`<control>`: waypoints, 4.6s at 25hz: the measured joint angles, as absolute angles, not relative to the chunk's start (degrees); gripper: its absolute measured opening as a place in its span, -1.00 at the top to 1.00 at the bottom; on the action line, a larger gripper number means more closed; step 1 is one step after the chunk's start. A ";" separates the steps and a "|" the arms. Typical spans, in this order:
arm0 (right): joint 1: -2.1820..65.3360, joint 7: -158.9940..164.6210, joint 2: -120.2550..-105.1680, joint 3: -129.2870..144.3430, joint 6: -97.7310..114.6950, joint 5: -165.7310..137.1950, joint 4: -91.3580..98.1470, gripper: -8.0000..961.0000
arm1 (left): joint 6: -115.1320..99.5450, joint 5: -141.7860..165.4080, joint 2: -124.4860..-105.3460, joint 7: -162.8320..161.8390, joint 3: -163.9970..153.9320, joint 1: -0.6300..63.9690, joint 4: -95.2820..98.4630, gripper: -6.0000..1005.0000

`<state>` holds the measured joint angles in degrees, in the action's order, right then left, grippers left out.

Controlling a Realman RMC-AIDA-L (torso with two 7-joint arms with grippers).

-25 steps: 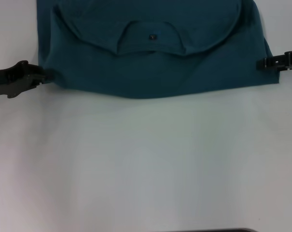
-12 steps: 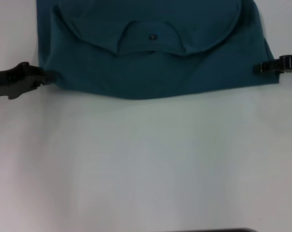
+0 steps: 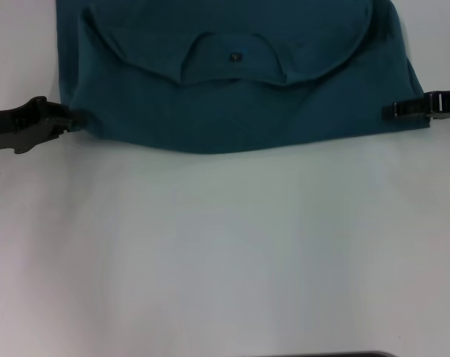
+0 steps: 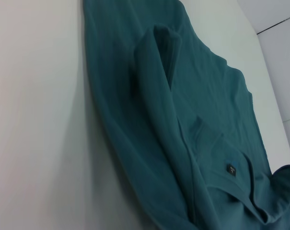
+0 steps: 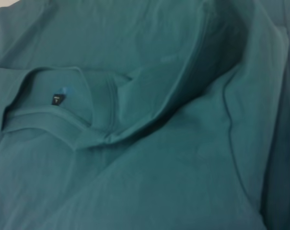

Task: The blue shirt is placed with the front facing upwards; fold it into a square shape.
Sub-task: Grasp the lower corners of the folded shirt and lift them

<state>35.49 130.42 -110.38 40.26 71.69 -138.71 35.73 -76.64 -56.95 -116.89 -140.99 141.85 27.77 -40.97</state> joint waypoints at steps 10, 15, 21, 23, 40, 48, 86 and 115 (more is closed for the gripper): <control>35.55 129.97 -110.39 40.08 73.09 -135.45 35.68 -0.75 | -76.64 -56.99 -116.99 -140.97 141.54 27.77 -41.05 0.77; 35.53 130.16 -110.39 40.53 72.91 -135.88 35.68 -0.75 | -76.68 -57.20 -117.00 -140.97 141.41 27.77 -41.05 0.77; 35.26 130.90 -110.22 40.35 71.64 -136.90 35.68 -0.74 | -76.82 -57.33 -116.98 -140.97 141.41 27.78 -41.04 0.77; 34.99 131.21 -110.16 40.27 70.82 -136.92 35.68 -0.74 | -76.82 -57.34 -116.98 -140.97 141.41 27.82 -41.04 0.77; 36.25 130.97 -110.46 40.16 71.48 -135.60 33.95 -0.71 | -76.64 -57.36 -117.07 -140.97 141.70 27.82 -41.04 0.77; 36.29 130.63 -110.23 40.07 72.76 -134.25 33.55 -0.70 | -76.78 -57.43 -117.07 -140.91 141.59 27.90 -41.04 0.77; 35.05 129.76 -108.39 39.33 75.36 -133.73 34.20 0.78 | -77.24 -57.57 -117.42 -140.34 141.85 28.06 -41.07 0.77; 34.67 134.52 -110.99 40.00 98.91 -152.54 52.14 0.89 | -99.35 -41.98 -115.41 -140.44 141.30 25.32 -49.11 0.77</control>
<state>34.67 134.52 -110.99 40.00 98.91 -152.54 52.14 -99.35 -41.98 -115.41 -140.44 141.30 25.32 -49.11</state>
